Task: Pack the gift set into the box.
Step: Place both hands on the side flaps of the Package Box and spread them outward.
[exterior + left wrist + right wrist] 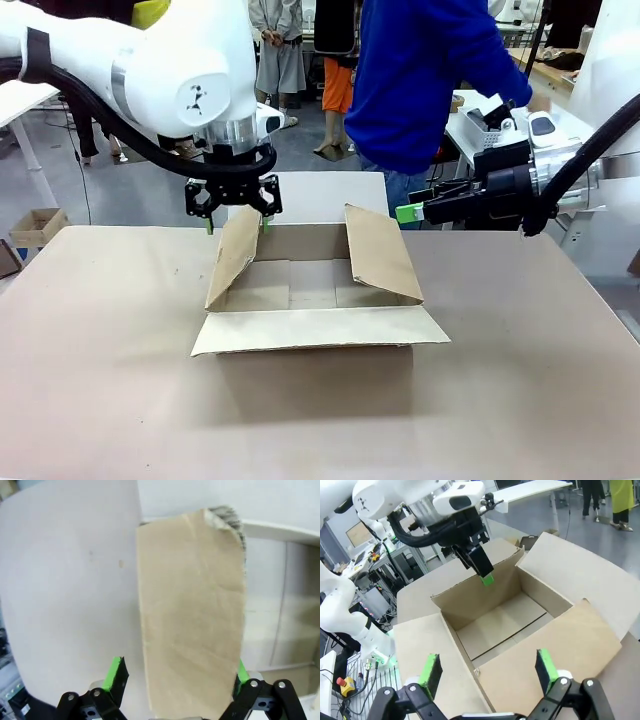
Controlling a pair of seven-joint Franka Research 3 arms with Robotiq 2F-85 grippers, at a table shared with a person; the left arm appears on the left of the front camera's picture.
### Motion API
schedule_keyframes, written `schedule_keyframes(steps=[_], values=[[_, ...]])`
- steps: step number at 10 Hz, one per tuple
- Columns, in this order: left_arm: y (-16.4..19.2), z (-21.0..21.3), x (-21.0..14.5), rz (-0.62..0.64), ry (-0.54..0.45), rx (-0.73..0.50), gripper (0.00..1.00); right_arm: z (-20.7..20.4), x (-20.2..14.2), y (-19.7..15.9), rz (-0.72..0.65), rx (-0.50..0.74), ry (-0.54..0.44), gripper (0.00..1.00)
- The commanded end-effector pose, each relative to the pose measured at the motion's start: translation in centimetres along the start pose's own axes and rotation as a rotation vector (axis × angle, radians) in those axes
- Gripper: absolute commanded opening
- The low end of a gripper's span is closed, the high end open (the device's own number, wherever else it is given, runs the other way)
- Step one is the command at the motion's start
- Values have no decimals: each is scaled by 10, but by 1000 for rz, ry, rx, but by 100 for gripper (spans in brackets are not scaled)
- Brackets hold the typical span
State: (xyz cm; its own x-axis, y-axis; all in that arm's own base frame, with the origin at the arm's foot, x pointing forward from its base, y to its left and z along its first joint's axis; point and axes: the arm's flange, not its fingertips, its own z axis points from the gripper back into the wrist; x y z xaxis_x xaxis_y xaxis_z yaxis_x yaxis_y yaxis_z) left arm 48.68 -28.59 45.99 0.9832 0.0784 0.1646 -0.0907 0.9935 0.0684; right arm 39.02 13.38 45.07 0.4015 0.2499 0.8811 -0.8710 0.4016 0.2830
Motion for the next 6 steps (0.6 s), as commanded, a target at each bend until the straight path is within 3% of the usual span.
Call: schedule_keyframes(steps=[1,6], values=[[-9,-10,-10,-43,-15,92,100,1,1,0,11,2,4,100],[10,-3,-10,-45,-40,116,100,1,1,0,11,2,4,100]])
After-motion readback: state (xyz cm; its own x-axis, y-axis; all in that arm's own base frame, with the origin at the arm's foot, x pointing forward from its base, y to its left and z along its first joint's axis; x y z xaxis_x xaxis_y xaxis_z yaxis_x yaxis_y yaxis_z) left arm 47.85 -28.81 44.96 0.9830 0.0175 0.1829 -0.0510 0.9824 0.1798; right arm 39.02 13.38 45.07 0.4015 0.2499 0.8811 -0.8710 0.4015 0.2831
